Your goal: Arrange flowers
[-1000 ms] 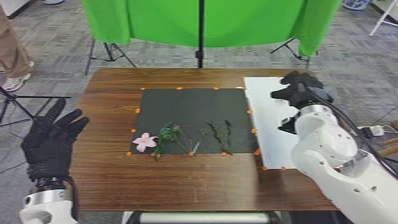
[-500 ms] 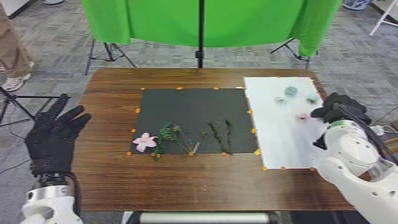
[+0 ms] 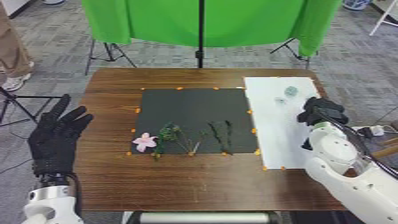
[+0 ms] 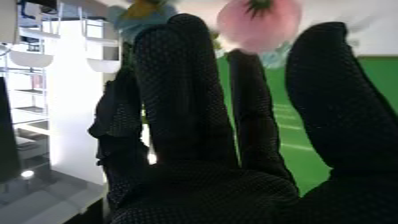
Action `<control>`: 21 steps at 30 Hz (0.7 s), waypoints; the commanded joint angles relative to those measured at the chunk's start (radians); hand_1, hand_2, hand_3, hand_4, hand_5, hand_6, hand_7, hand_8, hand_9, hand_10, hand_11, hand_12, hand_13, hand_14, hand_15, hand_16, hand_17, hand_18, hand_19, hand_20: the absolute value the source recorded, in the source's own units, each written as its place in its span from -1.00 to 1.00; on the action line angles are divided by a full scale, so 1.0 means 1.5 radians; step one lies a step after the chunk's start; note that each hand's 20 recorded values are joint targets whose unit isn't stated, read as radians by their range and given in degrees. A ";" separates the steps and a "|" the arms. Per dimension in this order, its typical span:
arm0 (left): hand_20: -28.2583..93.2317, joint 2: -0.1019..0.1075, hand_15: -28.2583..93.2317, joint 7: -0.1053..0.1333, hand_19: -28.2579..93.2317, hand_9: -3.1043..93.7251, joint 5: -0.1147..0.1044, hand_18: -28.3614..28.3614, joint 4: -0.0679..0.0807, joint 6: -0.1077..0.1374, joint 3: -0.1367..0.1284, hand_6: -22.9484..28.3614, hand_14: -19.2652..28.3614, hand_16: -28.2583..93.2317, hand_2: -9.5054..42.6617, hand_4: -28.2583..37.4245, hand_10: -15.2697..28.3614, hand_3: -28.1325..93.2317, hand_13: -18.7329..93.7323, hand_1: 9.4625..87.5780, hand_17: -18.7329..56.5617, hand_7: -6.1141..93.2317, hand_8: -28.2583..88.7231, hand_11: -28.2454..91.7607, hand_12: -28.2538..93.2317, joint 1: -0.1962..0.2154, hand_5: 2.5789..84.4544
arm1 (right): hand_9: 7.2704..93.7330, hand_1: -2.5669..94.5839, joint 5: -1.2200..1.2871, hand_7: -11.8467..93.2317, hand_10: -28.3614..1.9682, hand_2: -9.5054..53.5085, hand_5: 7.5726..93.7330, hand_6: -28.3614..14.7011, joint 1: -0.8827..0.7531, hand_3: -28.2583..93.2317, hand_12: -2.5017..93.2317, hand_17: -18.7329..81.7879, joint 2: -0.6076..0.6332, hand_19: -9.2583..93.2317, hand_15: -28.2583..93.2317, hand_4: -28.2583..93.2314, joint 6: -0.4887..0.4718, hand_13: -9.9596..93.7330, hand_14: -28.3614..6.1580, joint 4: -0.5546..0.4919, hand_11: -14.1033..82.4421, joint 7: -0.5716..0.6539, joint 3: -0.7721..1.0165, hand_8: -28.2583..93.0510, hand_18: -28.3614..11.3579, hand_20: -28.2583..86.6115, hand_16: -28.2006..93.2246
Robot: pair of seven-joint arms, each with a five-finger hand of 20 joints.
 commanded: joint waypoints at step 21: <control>0.07 0.027 0.49 0.011 0.26 -0.21 -0.025 0.79 -0.001 0.018 -0.007 0.20 0.89 -0.67 -0.28 -1.00 0.58 0.69 -0.23 -0.79 -0.70 -0.68 -0.64 -0.02 -0.29 0.021 -0.20 | 1.00 0.27 -0.047 -0.51 0.54 -1.00 0.90 0.42 0.240 0.54 -0.33 0.06 -0.163 0.94 0.41 -1.00 0.098 0.81 0.49 -0.057 -0.39 -0.184 -0.240 -0.47 -0.64 0.18 -0.17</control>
